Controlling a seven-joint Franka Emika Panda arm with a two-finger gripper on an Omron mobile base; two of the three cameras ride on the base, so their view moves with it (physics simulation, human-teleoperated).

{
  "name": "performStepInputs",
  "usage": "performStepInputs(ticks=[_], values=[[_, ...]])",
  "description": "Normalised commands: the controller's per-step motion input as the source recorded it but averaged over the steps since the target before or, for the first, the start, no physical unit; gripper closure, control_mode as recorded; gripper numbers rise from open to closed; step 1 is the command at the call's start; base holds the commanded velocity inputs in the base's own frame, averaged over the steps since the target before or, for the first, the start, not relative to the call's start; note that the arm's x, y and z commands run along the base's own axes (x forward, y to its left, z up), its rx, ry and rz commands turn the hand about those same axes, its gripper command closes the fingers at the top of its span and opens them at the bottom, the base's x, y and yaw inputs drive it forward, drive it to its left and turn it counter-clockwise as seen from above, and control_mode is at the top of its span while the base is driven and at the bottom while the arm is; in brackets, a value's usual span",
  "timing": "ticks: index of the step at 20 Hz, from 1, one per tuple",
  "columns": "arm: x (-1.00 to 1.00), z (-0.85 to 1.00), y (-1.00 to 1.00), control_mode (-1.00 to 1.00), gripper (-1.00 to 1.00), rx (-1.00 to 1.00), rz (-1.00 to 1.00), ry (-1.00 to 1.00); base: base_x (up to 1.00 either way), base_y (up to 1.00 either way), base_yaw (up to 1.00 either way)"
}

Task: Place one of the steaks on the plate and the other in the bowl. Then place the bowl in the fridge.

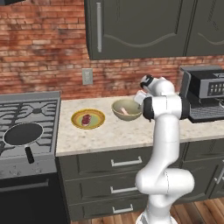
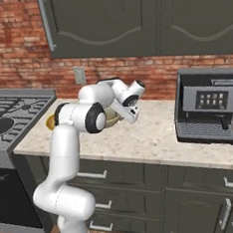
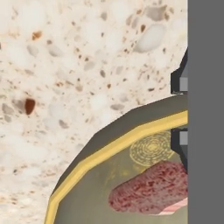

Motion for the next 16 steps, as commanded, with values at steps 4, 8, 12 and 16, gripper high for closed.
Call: performStepInputs(ticks=[4,8,12,16], values=[[-0.77,0.01,0.00,-1.00,1.00,0.08,-0.31,-0.01,0.00,0.00,0.00],[-1.00,0.22,0.00,-1.00,1.00,0.03,-0.23,-0.02,0.00,0.00,0.00],[-1.00,0.29,0.15,-1.00,1.00,0.03,-0.17,-0.06,0.00,0.00,0.00],[-0.88,0.77,0.20,-1.00,1.00,-0.02,-0.06,-0.02,0.00,0.00,0.00]])
